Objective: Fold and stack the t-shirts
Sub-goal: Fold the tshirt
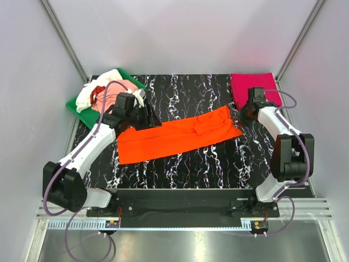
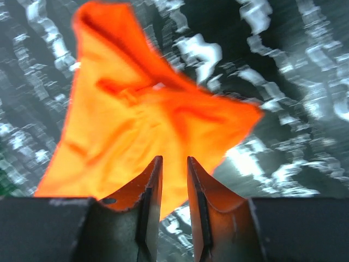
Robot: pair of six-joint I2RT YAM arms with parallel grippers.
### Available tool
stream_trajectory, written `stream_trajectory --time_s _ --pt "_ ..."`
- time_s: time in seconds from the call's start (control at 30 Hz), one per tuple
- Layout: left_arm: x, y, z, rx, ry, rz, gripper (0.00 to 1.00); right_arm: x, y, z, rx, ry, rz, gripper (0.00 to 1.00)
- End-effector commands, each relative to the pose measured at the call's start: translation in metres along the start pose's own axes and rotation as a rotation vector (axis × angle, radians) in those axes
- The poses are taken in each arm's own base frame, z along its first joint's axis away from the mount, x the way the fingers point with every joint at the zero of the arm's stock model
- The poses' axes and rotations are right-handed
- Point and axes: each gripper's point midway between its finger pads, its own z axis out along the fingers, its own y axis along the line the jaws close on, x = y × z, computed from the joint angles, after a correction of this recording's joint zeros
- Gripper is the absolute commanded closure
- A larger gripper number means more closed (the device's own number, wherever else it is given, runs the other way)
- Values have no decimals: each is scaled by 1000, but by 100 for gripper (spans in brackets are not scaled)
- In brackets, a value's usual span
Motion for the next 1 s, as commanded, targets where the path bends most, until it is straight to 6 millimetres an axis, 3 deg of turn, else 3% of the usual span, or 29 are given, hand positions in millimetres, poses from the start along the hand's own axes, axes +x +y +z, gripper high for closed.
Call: stream_trajectory --time_s 0.0,0.03,0.07,0.23,0.33,0.53,0.6,0.77,0.87,0.97 --pt "-2 -1 -15 18 3 103 40 24 36 -8 -135 57 72 68" --pt "-4 2 -15 8 -2 119 40 21 49 -4 -190 34 70 68" --pt "-5 3 -16 5 -4 120 40 33 49 3 -188 45 70 68" --pt "-11 -6 -25 46 -20 150 39 44 39 51 -108 80 31 69" --pt "-17 6 -34 -18 -67 172 38 49 37 74 -102 110 -42 69" --pt "-27 12 -51 -66 -134 179 35 33 52 100 -131 86 -170 69" --pt "-25 10 -50 -49 -124 175 35 17 73 103 -173 63 -206 69" --pt "-3 9 -42 -1 -49 142 37 -4 120 135 -283 72 -256 69" --pt "24 18 -32 4 36 116 38 -18 163 146 -414 84 -299 68" --pt "57 23 -21 12 133 80 41 -34 199 142 -528 79 -347 67"
